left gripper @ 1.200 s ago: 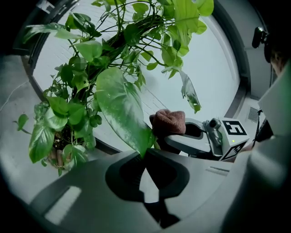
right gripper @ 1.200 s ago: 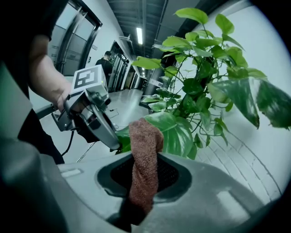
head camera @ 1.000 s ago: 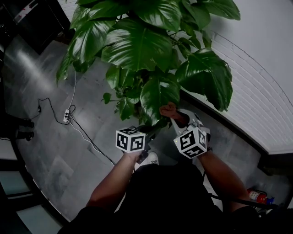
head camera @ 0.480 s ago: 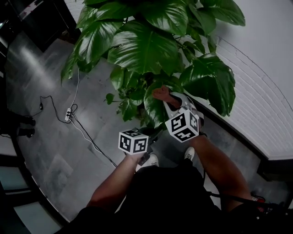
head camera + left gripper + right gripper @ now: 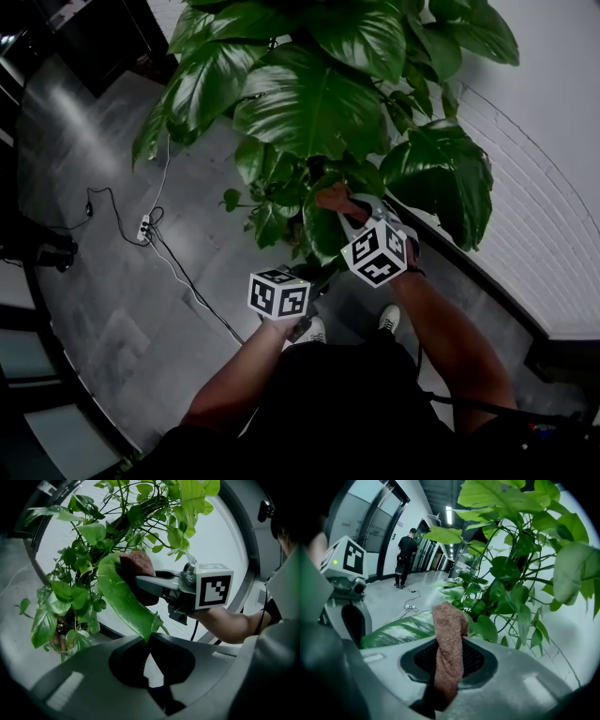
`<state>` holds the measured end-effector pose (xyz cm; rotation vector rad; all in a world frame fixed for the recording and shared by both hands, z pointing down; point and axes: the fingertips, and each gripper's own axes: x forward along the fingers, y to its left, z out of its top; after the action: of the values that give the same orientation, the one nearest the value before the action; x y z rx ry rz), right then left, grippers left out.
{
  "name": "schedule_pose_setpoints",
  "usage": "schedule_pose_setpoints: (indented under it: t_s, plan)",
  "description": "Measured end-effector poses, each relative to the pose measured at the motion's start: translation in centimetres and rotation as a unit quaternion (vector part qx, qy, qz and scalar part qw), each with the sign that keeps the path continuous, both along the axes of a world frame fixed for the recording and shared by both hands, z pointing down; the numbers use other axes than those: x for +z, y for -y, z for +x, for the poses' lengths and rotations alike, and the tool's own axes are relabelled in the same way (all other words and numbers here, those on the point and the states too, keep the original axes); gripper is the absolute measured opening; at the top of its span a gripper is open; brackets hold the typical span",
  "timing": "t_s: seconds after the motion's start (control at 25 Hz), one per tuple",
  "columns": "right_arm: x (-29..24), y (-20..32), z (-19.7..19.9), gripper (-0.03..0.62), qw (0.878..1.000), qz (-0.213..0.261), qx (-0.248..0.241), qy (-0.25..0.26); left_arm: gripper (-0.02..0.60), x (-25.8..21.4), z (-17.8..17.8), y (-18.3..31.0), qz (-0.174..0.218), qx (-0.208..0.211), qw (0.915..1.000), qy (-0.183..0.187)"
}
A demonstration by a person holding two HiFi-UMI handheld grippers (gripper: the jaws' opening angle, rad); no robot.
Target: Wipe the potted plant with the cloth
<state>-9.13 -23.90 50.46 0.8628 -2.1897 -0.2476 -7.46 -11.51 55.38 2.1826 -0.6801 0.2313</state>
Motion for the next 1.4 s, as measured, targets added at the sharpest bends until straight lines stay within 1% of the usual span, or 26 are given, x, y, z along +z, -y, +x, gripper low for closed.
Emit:
schedule_pose_setpoints:
  t_s: [0.12,0.32,0.52,0.76,0.84,1.0,1.08,1.12,1.16,1.28,1.4]
  plan:
    - [0.4,-2.2,-0.2,0.071,0.999,-0.02,-0.025,-0.003,0.018,0.1,-0.1,0.1,-0.002,-0.001,1.0,0.0]
    - [0.5,-4.8,0.2,0.071,0.998,-0.032,-0.054,-0.014,0.018,-0.1,0.0,0.3,0.005,0.0,1.0,0.005]
    - [0.5,-6.3,0.3,0.071,0.997,-0.038,-0.064,-0.016,0.018,-0.5,-0.1,0.5,0.013,-0.002,0.9999,0.01]
    - [0.3,-7.7,0.2,0.071,0.997,-0.031,-0.072,-0.021,0.018,-0.5,-0.1,0.3,0.012,0.003,0.9999,0.012]
    - [0.1,-7.5,0.3,0.071,0.997,-0.02,-0.068,-0.022,0.018,-0.5,-0.1,0.3,0.014,0.003,0.9998,0.014]
    - [-2.5,-6.4,1.1,0.071,0.999,0.021,-0.034,0.012,0.02,-1.1,0.0,0.6,0.028,0.0,0.9995,0.013]
    - [-4.0,-6.4,1.7,0.071,0.999,0.033,-0.02,0.03,0.054,-1.7,0.1,0.6,0.035,0.002,0.9994,0.007]
    - [-4.6,-6.5,2.0,0.071,0.999,0.035,-0.014,0.038,0.082,-2.0,0.2,0.5,0.039,0.003,0.9992,0.003]
    - [-5.2,-6.8,2.4,0.071,0.998,0.036,-0.01,0.045,0.092,-2.4,0.2,0.4,0.044,0.003,0.999,0.001]
    - [-6.9,-8.2,3.2,0.071,0.997,0.038,-0.004,0.07,0.115,-3.3,-0.3,-0.1,0.061,0.002,0.9981,0.007]
    - [-8.1,-9.9,3.6,0.071,0.995,0.035,-0.011,0.094,0.12,-4.2,-1.2,-0.7,0.074,-0.007,0.9971,0.018]
